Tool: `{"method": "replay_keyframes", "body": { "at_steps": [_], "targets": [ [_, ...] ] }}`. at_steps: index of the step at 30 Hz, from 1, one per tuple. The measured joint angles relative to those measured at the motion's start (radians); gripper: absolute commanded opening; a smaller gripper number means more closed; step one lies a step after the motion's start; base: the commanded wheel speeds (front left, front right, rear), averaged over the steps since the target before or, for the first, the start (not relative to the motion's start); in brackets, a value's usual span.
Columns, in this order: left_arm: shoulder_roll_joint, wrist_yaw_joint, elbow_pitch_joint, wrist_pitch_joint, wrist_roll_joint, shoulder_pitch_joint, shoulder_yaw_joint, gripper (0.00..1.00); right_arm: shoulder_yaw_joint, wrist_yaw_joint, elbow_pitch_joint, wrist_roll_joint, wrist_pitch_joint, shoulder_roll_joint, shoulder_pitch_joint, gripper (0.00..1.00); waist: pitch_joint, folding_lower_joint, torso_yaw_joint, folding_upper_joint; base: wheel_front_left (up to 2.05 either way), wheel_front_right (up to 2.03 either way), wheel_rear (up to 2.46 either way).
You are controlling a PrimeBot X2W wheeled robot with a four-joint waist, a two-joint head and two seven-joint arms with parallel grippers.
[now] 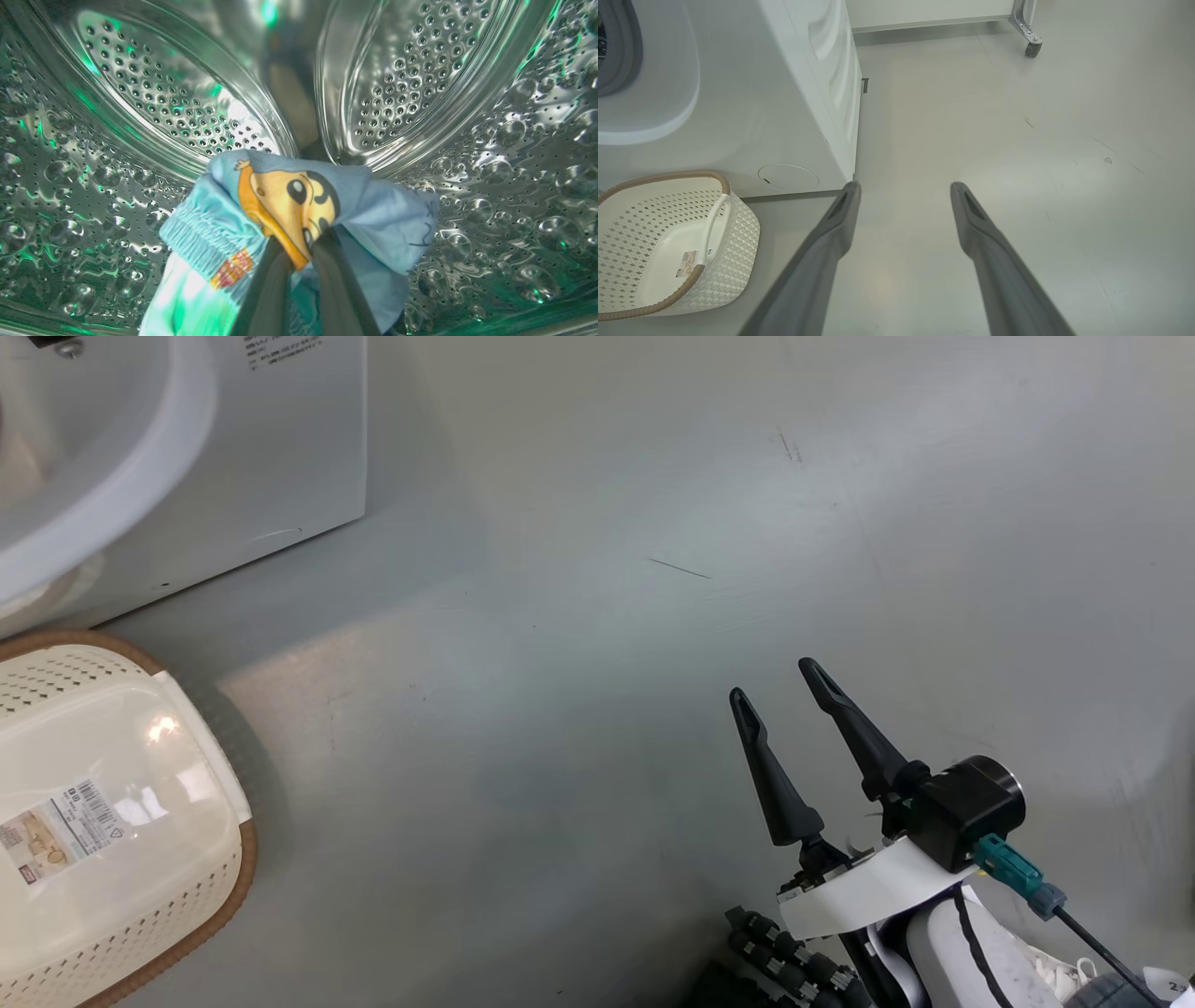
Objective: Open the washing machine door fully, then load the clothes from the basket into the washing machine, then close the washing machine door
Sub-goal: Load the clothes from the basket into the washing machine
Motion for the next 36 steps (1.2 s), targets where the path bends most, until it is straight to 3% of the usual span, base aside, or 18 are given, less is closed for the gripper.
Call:
{"method": "replay_keyframes", "body": {
  "at_steps": [6,10,11,12,13,14,19,25,36],
  "targets": [
    [0.043,0.000,0.059,0.000,0.013,-0.038,0.004,0.00,0.016,0.000,0.002,0.000,0.000,0.004,0.000,1.00,-0.003,0.0000,-0.012,0.0000,0.00,0.00,0.00],
    [0.047,0.000,0.123,0.059,0.036,-0.061,-0.015,0.00,0.012,0.000,0.002,0.000,0.000,0.004,0.003,1.00,-0.007,0.0000,-0.015,0.0000,0.00,0.00,0.00],
    [0.049,0.000,0.139,0.066,0.041,-0.061,-0.018,0.05,0.011,0.000,0.003,0.000,0.000,0.004,0.004,1.00,-0.008,0.0000,-0.015,0.0000,0.00,0.00,0.00],
    [0.050,0.000,0.153,0.073,0.045,-0.061,-0.020,0.34,0.011,0.000,0.004,0.000,0.000,0.004,0.006,1.00,-0.010,0.0000,-0.016,0.0000,0.00,0.00,0.00],
    [0.051,0.000,0.165,0.074,0.045,-0.061,-0.022,0.73,0.011,0.000,0.007,0.000,0.000,0.005,0.008,1.00,-0.012,0.0000,-0.016,0.0000,0.00,0.00,0.00],
    [0.051,0.000,0.174,0.074,0.045,-0.061,-0.027,1.00,0.009,0.000,0.007,0.000,0.000,0.005,0.011,1.00,-0.015,0.0000,-0.016,0.0000,0.00,0.00,0.00],
    [0.039,0.000,0.216,0.092,0.043,-0.064,-0.033,1.00,-0.006,0.000,0.008,0.000,0.000,0.005,0.019,1.00,-0.032,0.0000,-0.011,0.0000,0.00,0.00,0.00],
    [-0.016,0.000,0.258,0.088,0.024,-0.069,-0.029,1.00,-0.020,0.000,0.008,0.000,0.000,0.006,0.018,1.00,-0.055,0.0000,0.002,0.0000,0.00,0.00,0.00],
    [-0.102,0.001,0.333,-0.001,-0.022,-0.066,-0.008,1.00,-0.033,0.000,0.008,-0.001,0.000,0.005,0.013,1.00,-0.116,0.0000,0.041,0.0000,0.00,0.00,0.00]
  ]
}}
